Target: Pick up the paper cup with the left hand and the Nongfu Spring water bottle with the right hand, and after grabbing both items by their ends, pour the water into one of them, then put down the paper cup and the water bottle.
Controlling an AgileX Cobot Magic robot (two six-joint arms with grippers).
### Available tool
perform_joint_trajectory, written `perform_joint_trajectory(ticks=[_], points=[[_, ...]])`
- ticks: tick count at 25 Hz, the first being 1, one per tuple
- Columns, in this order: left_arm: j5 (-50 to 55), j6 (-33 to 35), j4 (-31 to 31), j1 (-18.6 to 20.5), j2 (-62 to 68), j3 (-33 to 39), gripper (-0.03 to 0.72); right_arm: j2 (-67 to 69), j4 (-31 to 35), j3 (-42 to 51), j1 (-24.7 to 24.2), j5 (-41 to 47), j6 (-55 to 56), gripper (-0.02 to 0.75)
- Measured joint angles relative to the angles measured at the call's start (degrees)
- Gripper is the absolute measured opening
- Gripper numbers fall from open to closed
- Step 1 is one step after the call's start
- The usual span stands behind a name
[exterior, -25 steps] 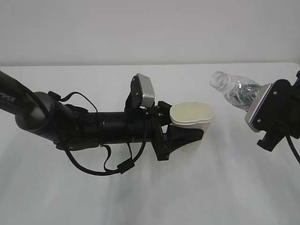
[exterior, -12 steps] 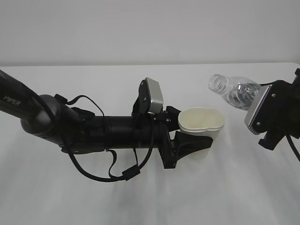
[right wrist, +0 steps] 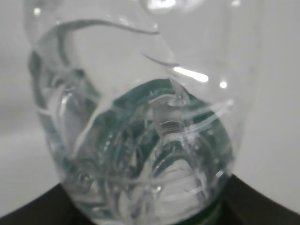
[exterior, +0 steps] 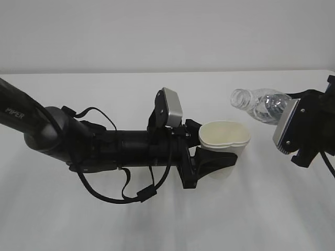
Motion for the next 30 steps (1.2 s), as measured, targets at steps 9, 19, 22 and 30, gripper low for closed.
perform_joint_trajectory(ticks=[9, 19, 22, 30], points=[[-0.09, 0.0, -0.67, 0.0, 1.77, 0.0, 0.438, 0.0, 0.11, 0.0, 0.0, -1.24, -1.91, 0.384], [-0.09, 0.0, -1.0, 0.0, 1.77, -0.13, 0.437, 0.0, 0.11, 0.0, 0.0, -1.31, -5.71, 0.384], [-0.09, 0.0, -1.0, 0.0, 1.77, -0.13, 0.437, 0.0, 0.11, 0.0, 0.0, -1.31, -6.48, 0.384], [-0.09, -0.32, -0.62, 0.0, 1.77, -0.13, 0.437, 0.0, 1.26, 0.0, 0.0, -1.31, -10.47, 0.384]])
